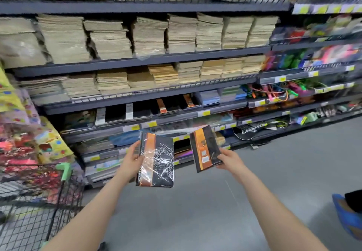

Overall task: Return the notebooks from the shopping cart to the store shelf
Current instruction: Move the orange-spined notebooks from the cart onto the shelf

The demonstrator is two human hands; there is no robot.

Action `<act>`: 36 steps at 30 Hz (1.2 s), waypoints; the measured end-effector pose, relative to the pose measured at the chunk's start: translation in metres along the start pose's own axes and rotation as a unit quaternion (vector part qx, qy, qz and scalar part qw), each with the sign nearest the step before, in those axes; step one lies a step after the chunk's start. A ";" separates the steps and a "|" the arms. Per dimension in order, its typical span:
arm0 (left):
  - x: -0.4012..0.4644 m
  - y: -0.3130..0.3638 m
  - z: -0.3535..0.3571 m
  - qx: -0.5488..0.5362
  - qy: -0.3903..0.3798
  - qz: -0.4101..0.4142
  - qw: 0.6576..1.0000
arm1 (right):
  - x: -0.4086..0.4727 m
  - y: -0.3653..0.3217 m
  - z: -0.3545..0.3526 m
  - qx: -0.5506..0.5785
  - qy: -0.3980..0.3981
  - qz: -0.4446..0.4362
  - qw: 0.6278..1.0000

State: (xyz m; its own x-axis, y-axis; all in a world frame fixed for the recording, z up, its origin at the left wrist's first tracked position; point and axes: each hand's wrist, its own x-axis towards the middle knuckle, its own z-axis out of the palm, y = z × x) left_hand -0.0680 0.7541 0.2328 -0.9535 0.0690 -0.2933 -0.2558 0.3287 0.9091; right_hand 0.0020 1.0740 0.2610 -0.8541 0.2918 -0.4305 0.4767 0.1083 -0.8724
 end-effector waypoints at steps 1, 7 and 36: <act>0.007 0.002 0.006 -0.002 -0.003 -0.003 1.000 | 0.007 0.000 -0.004 0.007 0.005 0.001 1.000; 0.065 0.026 0.041 -0.001 -0.027 -0.001 1.000 | 0.062 -0.007 -0.025 0.040 0.034 0.016 0.999; 0.284 0.046 0.082 -0.087 0.095 -0.088 0.988 | 0.369 -0.080 -0.020 0.065 -0.001 0.109 0.992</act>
State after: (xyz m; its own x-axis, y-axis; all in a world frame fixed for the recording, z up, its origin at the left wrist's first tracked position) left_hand -0.3373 0.8667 0.1674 -0.9001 -0.1587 -0.4058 -0.4284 0.1523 0.8906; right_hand -0.3468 1.1917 0.1765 -0.7342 0.2929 -0.6125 0.6195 -0.0803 -0.7809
